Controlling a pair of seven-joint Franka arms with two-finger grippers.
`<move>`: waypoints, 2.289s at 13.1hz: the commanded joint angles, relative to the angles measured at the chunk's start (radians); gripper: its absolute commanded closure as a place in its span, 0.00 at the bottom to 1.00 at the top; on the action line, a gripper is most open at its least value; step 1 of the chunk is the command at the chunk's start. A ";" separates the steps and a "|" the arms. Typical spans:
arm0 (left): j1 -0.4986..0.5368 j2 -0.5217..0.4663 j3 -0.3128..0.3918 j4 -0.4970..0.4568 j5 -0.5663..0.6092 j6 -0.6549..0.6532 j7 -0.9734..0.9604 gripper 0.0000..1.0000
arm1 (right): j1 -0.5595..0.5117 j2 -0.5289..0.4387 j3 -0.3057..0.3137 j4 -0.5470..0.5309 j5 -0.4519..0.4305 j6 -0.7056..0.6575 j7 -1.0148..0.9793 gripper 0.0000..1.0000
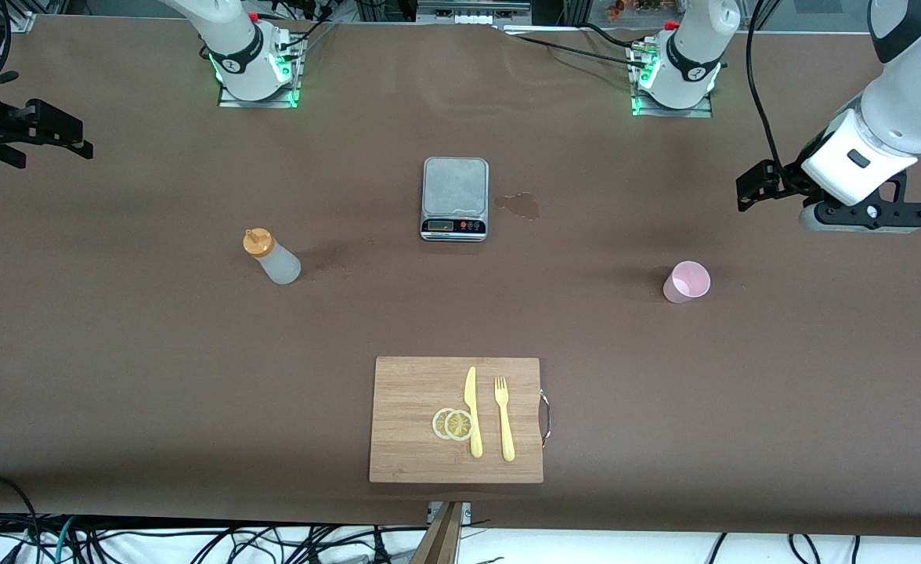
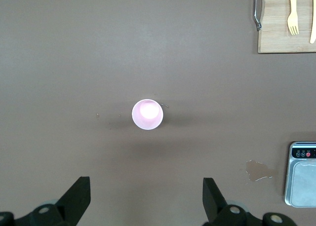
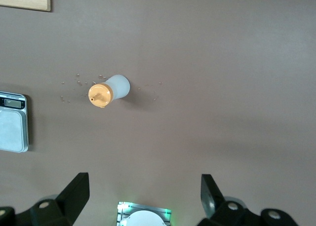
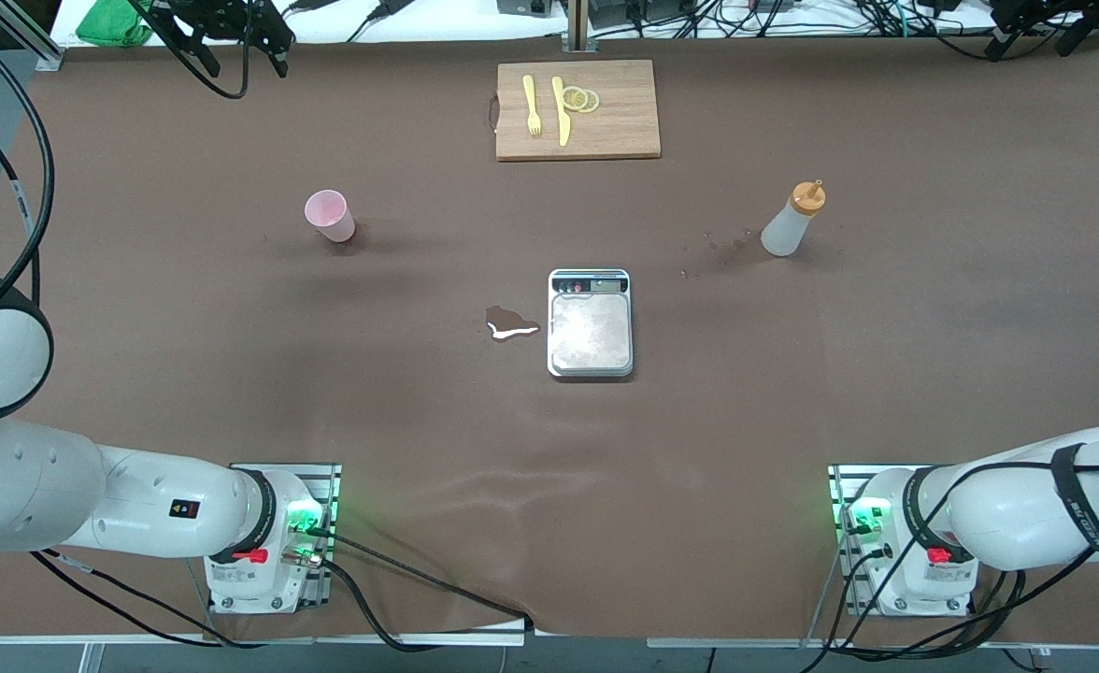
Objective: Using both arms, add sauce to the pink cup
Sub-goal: 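Move the left gripper down over the pink cup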
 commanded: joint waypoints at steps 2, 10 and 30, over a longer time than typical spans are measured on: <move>-0.003 0.000 0.001 0.006 0.021 -0.006 0.027 0.00 | -0.005 -0.022 -0.016 -0.010 -0.012 0.000 0.105 0.00; -0.003 0.007 0.001 0.006 0.017 -0.008 0.025 0.00 | -0.006 -0.002 -0.055 -0.015 -0.012 0.037 0.105 0.00; 0.058 0.165 0.002 -0.413 0.086 0.599 0.252 0.00 | -0.125 0.028 0.209 -0.004 -0.058 0.026 0.071 0.00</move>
